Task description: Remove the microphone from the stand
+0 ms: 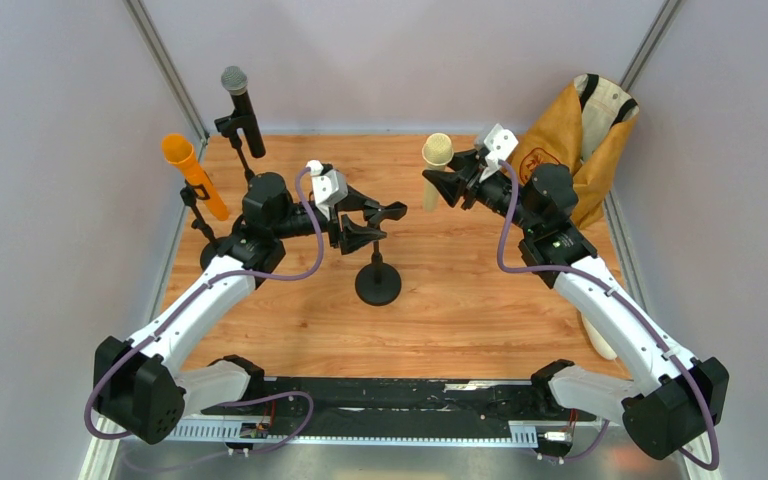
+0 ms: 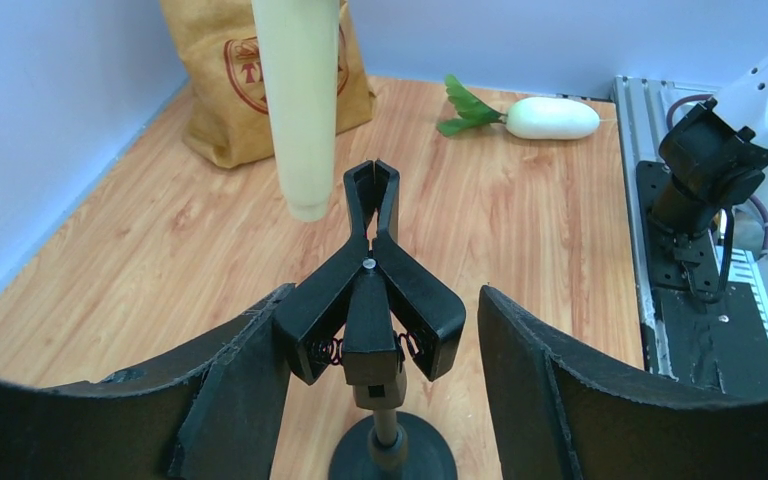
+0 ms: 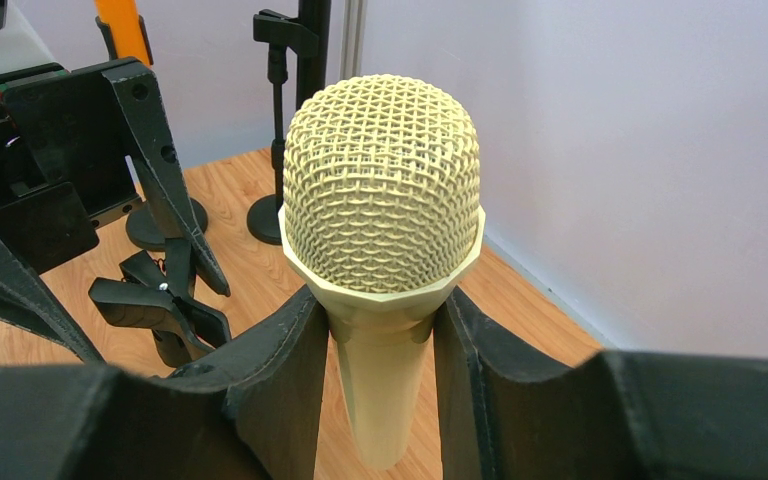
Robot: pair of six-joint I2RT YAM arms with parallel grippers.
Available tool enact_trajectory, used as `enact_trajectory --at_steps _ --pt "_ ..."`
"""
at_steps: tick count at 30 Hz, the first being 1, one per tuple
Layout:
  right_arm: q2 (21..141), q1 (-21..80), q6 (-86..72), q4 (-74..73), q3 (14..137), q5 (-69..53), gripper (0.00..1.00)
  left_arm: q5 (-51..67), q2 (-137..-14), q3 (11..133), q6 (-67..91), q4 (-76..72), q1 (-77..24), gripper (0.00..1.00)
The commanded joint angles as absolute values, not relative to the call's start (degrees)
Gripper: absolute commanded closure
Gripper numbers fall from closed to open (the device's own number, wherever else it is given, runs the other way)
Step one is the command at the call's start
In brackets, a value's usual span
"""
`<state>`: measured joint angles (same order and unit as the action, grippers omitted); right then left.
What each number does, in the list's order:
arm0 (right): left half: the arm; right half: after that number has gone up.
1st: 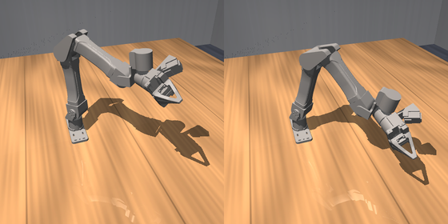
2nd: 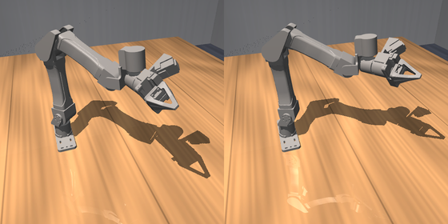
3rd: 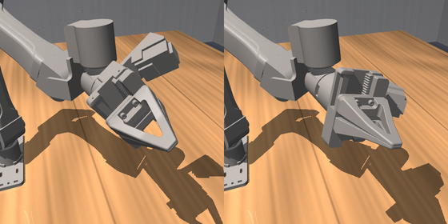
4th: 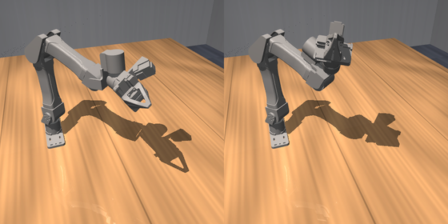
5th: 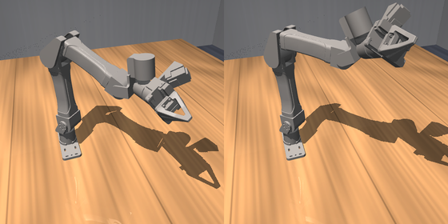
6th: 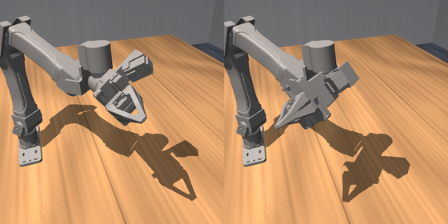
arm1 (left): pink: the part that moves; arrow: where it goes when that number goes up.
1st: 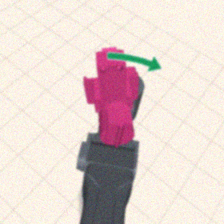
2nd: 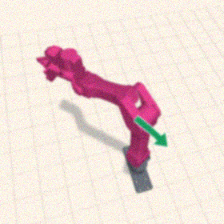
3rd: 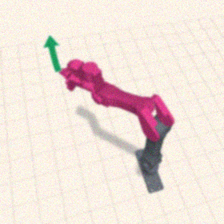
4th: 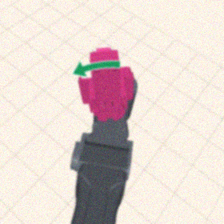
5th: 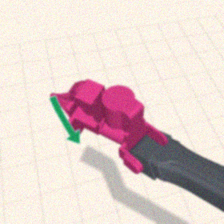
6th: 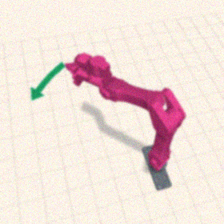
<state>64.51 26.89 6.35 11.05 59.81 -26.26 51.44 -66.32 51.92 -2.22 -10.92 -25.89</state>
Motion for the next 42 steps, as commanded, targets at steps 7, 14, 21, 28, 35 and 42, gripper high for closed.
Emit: enact_trajectory --at_steps 7,14,21,28,35,42 --pt "64.12 26.65 6.90 12.92 59.87 -25.22 0.83 53.44 -65.16 51.68 -1.61 -12.57 -26.27 0.26" --pt "64.25 26.63 7.39 12.90 59.97 -24.20 0.83 54.47 -65.20 51.70 -1.75 -12.37 -26.27 0.25" --pt "65.63 26.21 11.97 8.89 63.20 -16.19 0.85 55.43 -64.90 52.25 -2.73 -10.87 -26.24 0.24" --pt "67.96 25.48 19.19 3.83 67.03 -7.79 0.87 55.10 -64.35 52.20 -3.36 -10.27 -26.25 0.24" --pt "69.36 25.49 27.60 -3.05 65.29 1.71 0.87 55.31 -64.22 52.21 -3.38 -10.34 -26.20 0.23" --pt "73.60 25.49 38.03 -10.33 62.91 11.38 0.87 55.20 -63.73 51.93 -3.14 -10.73 -26.25 0.23"
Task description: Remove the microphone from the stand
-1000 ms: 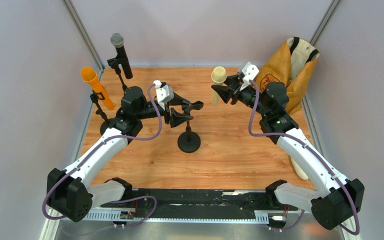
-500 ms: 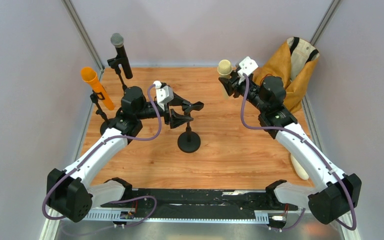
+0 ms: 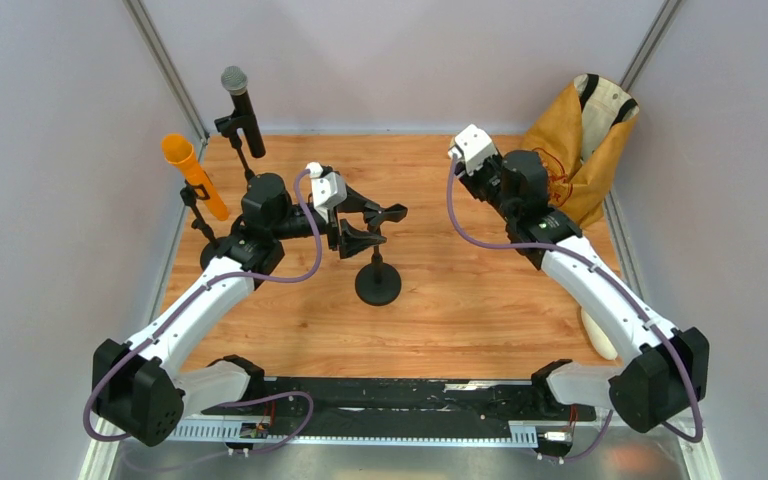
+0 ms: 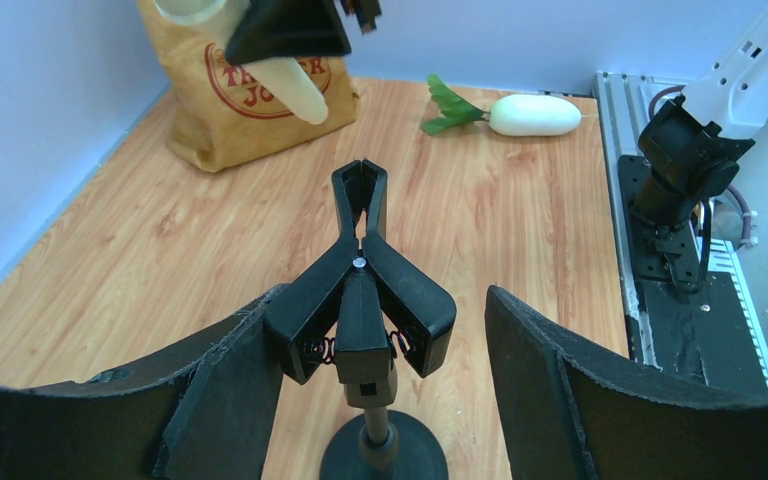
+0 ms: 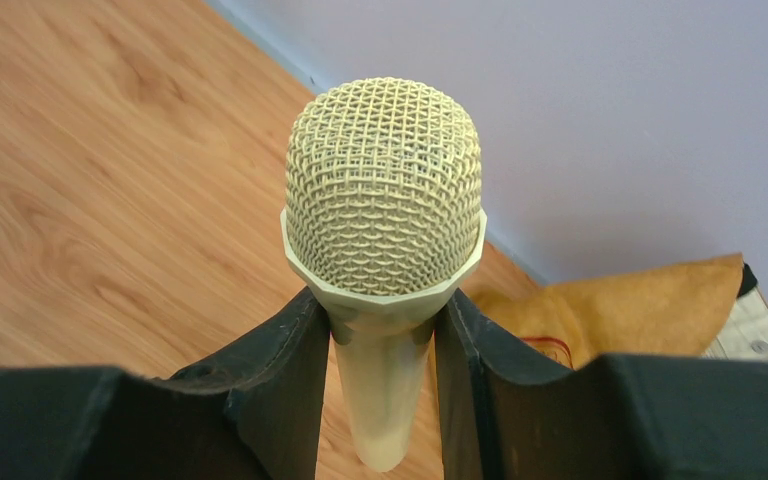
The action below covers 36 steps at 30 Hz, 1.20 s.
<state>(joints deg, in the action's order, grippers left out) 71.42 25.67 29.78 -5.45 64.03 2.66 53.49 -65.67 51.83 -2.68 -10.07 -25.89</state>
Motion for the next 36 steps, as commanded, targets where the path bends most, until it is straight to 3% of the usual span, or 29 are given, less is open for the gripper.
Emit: enact_trajectory --at_steps 1,12,26,33,36 --pt "74.26 25.44 39.26 -11.04 62.40 12.32 0.87 55.20 -63.68 51.98 -3.15 -10.77 -26.27 0.23" --pt "86.58 24.90 45.19 -15.15 59.47 18.91 0.89 55.37 -63.39 51.56 -2.65 -11.34 -26.21 0.22" --pt "102.17 21.71 45.27 -16.92 66.16 20.86 0.87 55.42 -62.86 51.39 -2.64 -11.52 -26.24 0.22" --pt "107.03 19.71 45.05 -16.82 68.99 21.62 0.76 55.46 -62.92 51.24 -2.39 -11.93 -26.19 0.21" --pt "108.44 18.84 44.70 -16.85 69.98 21.62 0.65 55.46 -62.93 51.24 -2.33 -11.92 -26.26 0.21"
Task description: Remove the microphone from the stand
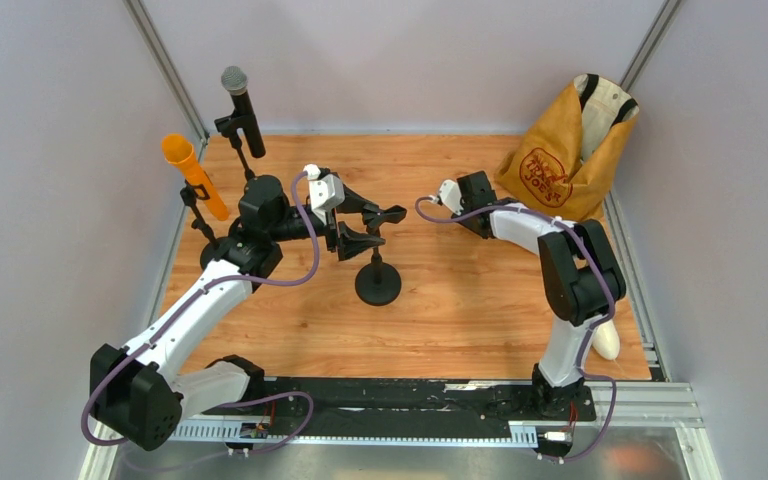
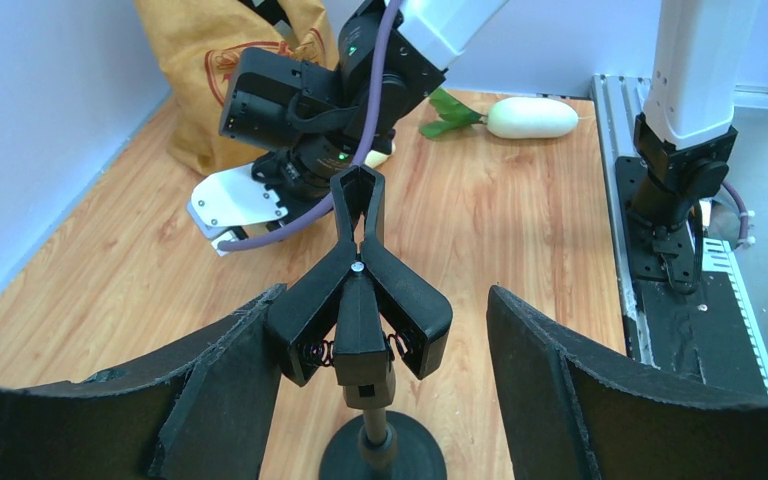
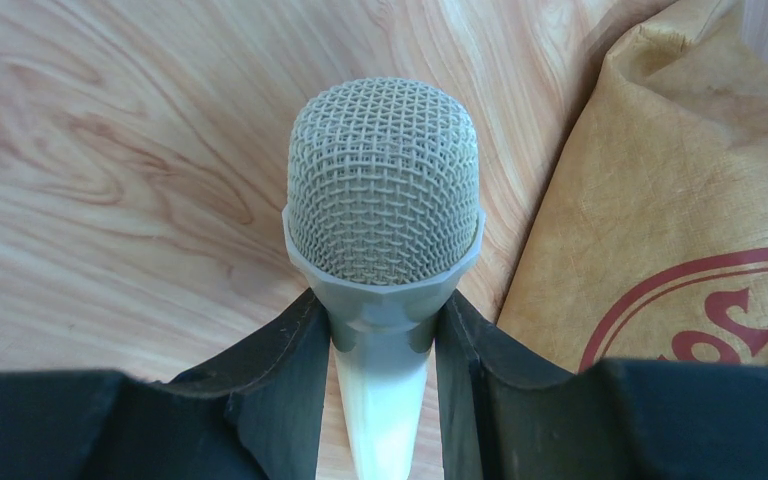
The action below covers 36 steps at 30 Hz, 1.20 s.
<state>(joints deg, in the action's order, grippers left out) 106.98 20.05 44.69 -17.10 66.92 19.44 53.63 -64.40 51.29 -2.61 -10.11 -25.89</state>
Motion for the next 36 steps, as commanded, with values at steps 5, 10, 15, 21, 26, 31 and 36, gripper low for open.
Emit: enact_trajectory --at_steps 5,10,15,21,26,31,36 --pt "108.82 18.46 44.39 -16.68 70.50 21.86 0.43 55.38 -62.98 51.10 -2.37 -11.93 -26.23 0.21" --pt "107.39 18.50 44.49 -15.22 70.58 22.78 0.33 55.46 -63.25 51.15 -2.32 -12.00 -26.25 0.21" --pt "102.25 18.49 44.13 -14.06 70.70 21.39 0.30 55.53 -63.28 51.22 -2.30 -12.01 -26.21 0.21" --pt "88.24 18.48 42.89 -14.07 70.47 9.04 0.24 56.12 -63.42 51.40 -2.35 -11.88 -26.24 0.21" --pt "76.35 18.53 42.28 -14.05 65.89 -15.08 0.16 57.28 -62.89 53.12 -3.61 -9.35 -26.23 0.21" --pt "68.44 18.63 44.58 -11.15 56.98 -36.04 0.15 61.12 -61.57 55.95 -6.86 -3.08 -26.19 0.20" --pt "64.88 18.71 39.12 2.37 47.94 -47.09 0.13 64.45 -59.82 60.62 -15.05 7.39 -26.28 0.20"
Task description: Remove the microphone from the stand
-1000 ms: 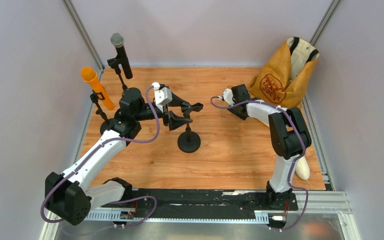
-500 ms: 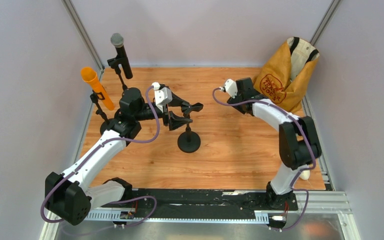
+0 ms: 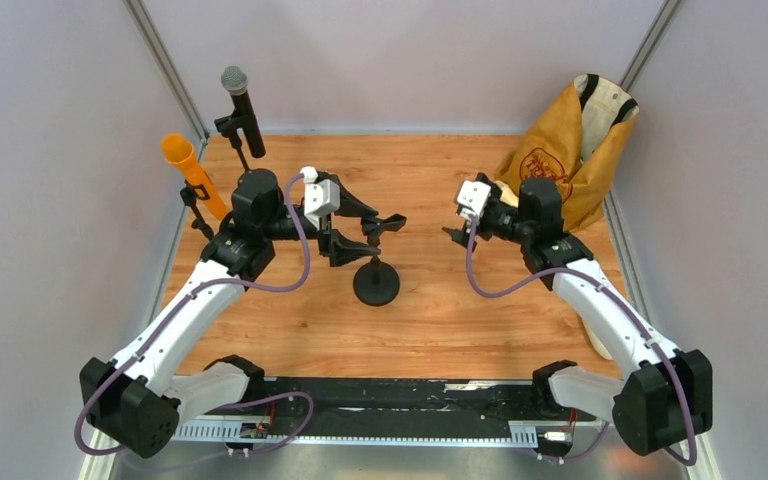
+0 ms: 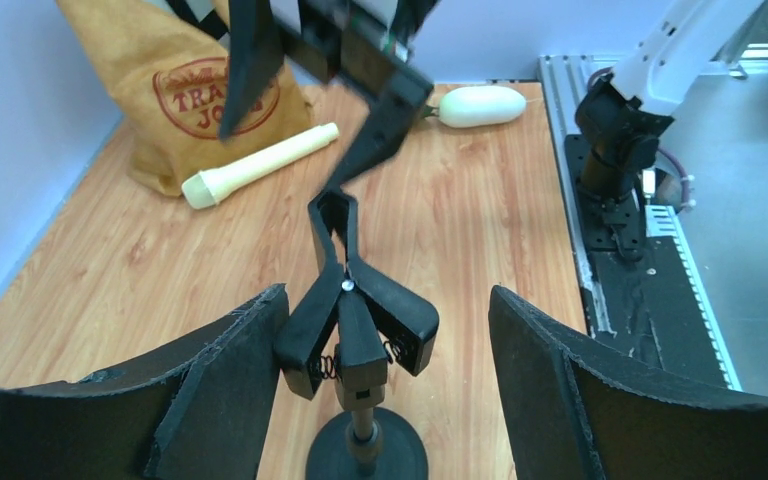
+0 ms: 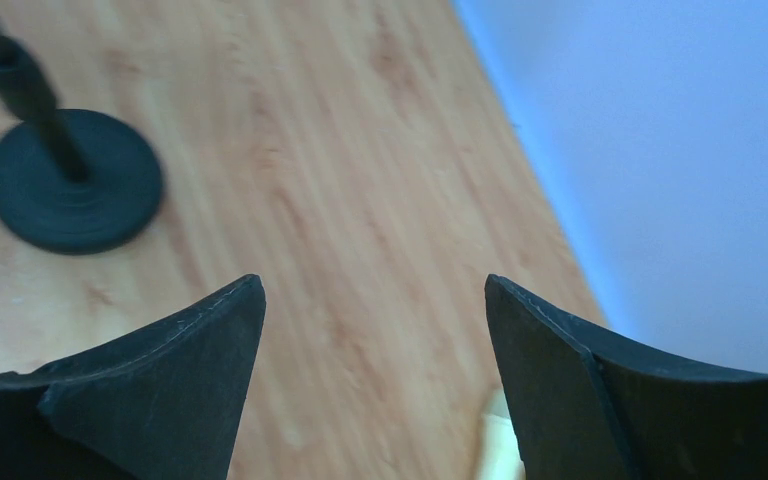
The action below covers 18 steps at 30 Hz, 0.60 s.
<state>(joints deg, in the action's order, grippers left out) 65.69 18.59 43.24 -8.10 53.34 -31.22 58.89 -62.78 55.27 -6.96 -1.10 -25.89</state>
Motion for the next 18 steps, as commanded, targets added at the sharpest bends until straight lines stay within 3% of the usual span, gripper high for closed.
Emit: enact_trajectory --at_steps 1,5,18 --pt "64.81 18.66 36.61 6.03 46.91 -48.39 0.13 64.96 -59.57 61.29 -16.45 11.01 -26.23 0.20" --pt "66.14 19.97 25.98 17.00 43.67 -52.67 0.13 62.60 -58.14 64.08 -24.34 18.98 -26.03 0.20" --pt "79.59 33.03 16.02 31.55 44.19 -43.15 0.13 50.56 -55.70 59.72 -17.60 7.88 -18.63 0.20"
